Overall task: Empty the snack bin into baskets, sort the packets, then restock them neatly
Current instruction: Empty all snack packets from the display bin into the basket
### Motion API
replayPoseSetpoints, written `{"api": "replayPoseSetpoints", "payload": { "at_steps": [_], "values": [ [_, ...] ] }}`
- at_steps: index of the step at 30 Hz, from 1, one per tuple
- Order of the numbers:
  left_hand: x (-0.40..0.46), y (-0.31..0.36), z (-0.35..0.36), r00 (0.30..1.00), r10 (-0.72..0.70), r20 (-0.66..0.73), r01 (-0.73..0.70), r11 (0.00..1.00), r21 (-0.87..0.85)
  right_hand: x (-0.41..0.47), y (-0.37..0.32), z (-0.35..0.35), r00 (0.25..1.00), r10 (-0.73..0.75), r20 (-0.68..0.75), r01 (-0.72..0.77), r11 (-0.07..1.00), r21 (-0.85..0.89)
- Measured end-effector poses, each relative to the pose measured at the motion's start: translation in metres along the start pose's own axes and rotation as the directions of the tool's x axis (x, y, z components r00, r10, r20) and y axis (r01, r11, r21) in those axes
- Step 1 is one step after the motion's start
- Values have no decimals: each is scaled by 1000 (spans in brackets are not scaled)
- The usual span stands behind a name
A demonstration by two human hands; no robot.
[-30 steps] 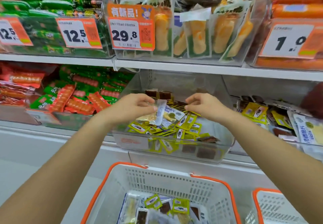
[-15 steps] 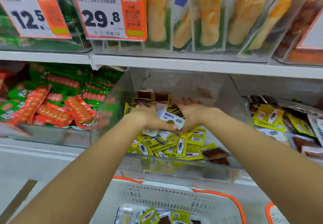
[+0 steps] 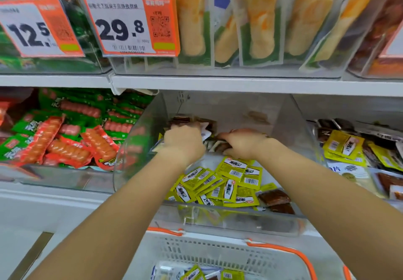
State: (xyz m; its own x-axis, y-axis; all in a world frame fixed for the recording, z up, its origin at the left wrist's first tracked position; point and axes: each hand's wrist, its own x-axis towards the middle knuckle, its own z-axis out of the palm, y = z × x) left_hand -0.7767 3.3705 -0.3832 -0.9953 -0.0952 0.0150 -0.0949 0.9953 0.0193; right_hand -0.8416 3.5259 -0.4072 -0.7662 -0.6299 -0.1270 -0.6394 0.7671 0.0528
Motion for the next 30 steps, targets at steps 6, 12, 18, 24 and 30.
{"api": "replayPoseSetpoints", "payload": {
  "at_steps": [6, 12, 18, 24, 30],
  "values": [
    [-23, -10, -12, 999, 41, 18, -44, 976, 215, -35, -13, -15, 995, -37, 89, 25, 991, 131],
    [-74, -42, -37, 996, 86, 18, -80, 973, -216, -101, -27, -45, 1000, -26, -11, 28, 933, 358],
    [-152, -50, -74, 940, 42, -340, -255, 748, -612, -172, -58, -63, 978, -36, -204, 166, 725, 668],
    [-211, -49, -60, 976, 150, -159, -218, 576, -788, -211, -78, -31, 980, -148, -130, 196, 667, 719],
    [-223, -65, -23, 949, 226, 218, 41, 599, -800, -221, -68, -2, 983, -163, 80, 80, 785, 615]
  ]
}}
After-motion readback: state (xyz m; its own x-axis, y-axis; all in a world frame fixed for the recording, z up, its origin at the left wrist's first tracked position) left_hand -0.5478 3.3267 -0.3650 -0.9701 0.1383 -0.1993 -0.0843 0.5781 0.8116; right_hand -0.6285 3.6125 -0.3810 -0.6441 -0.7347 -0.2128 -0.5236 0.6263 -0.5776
